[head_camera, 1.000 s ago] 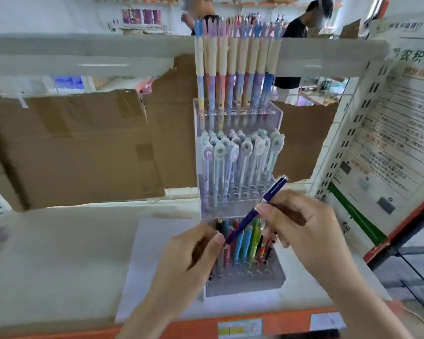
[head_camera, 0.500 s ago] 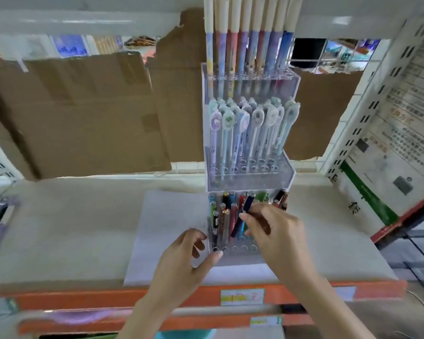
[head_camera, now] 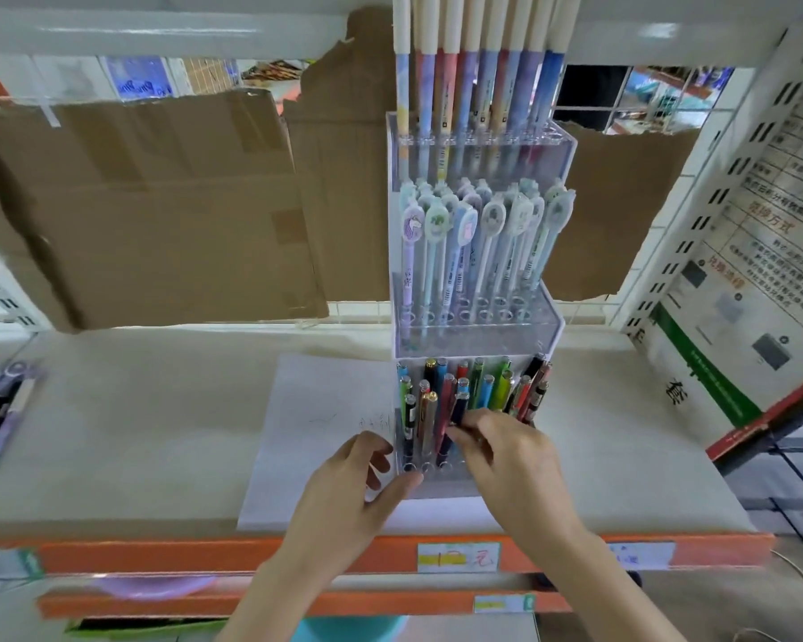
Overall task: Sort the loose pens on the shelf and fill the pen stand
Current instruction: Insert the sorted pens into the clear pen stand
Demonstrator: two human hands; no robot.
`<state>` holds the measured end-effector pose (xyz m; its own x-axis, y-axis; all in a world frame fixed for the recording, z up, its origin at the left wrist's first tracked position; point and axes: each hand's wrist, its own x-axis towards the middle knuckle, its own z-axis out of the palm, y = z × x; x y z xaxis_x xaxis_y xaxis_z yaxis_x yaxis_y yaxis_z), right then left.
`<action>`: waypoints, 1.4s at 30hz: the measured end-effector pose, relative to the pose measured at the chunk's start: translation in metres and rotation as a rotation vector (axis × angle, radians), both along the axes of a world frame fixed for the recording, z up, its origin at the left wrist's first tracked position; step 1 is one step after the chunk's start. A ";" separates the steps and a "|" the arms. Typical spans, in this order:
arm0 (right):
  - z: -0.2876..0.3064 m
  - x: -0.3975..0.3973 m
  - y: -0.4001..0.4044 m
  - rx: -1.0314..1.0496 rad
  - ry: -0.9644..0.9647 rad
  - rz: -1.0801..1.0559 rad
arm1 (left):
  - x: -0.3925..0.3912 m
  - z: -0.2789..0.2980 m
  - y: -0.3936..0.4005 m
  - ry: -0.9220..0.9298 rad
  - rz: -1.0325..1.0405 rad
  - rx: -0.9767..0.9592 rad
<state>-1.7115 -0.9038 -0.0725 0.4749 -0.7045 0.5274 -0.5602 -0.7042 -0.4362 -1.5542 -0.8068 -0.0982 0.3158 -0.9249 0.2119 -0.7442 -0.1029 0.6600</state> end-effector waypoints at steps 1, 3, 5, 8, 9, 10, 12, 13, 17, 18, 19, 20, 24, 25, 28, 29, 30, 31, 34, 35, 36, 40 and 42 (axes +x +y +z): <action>-0.001 0.000 0.000 0.000 -0.003 -0.002 | 0.000 0.000 0.000 0.002 0.010 0.010; -0.001 0.000 -0.001 -0.009 0.000 -0.005 | -0.003 -0.001 0.001 0.019 0.030 0.022; -0.001 0.000 -0.002 -0.051 0.017 0.000 | -0.007 -0.001 0.002 0.032 0.059 0.021; 0.002 -0.001 -0.005 -0.152 0.061 0.019 | -0.013 0.000 0.004 0.035 0.107 0.026; 0.003 -0.001 -0.007 -0.195 0.075 0.024 | -0.015 0.000 0.004 0.028 0.118 0.032; 0.004 -0.001 -0.008 -0.227 0.083 0.029 | -0.017 0.001 0.005 0.025 0.131 0.038; 0.004 -0.001 -0.009 -0.247 0.070 0.042 | -0.022 0.003 0.005 0.032 0.161 0.039; 0.003 -0.001 -0.009 -0.244 0.057 0.050 | -0.024 0.004 0.006 0.031 0.178 0.039; 0.000 0.000 -0.011 -0.233 0.016 0.093 | -0.032 0.007 0.006 0.022 0.234 0.045; -0.001 0.000 -0.012 -0.234 0.008 0.106 | -0.034 0.007 0.006 0.015 0.243 0.046; -0.002 0.000 -0.012 -0.226 -0.005 0.122 | -0.035 0.008 0.006 0.006 0.250 0.044; -0.003 0.000 -0.012 -0.215 -0.023 0.139 | -0.035 0.008 0.006 -0.003 0.256 0.043; -0.008 0.000 -0.010 -0.199 -0.081 0.162 | -0.034 0.009 0.004 -0.025 0.271 0.061; -0.008 0.001 -0.009 -0.185 -0.098 0.166 | -0.033 0.010 0.004 -0.032 0.271 0.064; -0.011 0.004 -0.008 -0.146 -0.111 0.147 | -0.031 0.013 -0.001 -0.051 0.259 0.068; -0.012 0.005 -0.007 -0.129 -0.106 0.140 | -0.030 0.014 -0.002 -0.067 0.252 0.084; -0.014 0.005 -0.005 -0.111 -0.100 0.129 | -0.028 0.014 -0.003 -0.079 0.244 0.100; -0.014 0.006 -0.004 -0.097 -0.089 0.113 | -0.026 0.014 -0.005 -0.080 0.234 0.106; -0.014 0.004 -0.002 -0.064 -0.045 0.070 | -0.020 0.012 -0.006 -0.054 0.186 0.093; -0.013 0.001 0.000 -0.030 -0.036 0.063 | -0.017 0.012 -0.005 -0.049 0.161 0.085; -0.012 -0.002 0.003 0.017 -0.030 0.054 | -0.014 0.011 -0.003 -0.044 0.136 0.081; 0.002 -0.005 0.027 0.062 -0.031 0.046 | 0.009 0.007 0.011 -0.006 0.099 0.047; 0.005 0.016 0.043 0.024 -0.014 0.134 | 0.029 0.003 0.022 0.000 0.115 0.034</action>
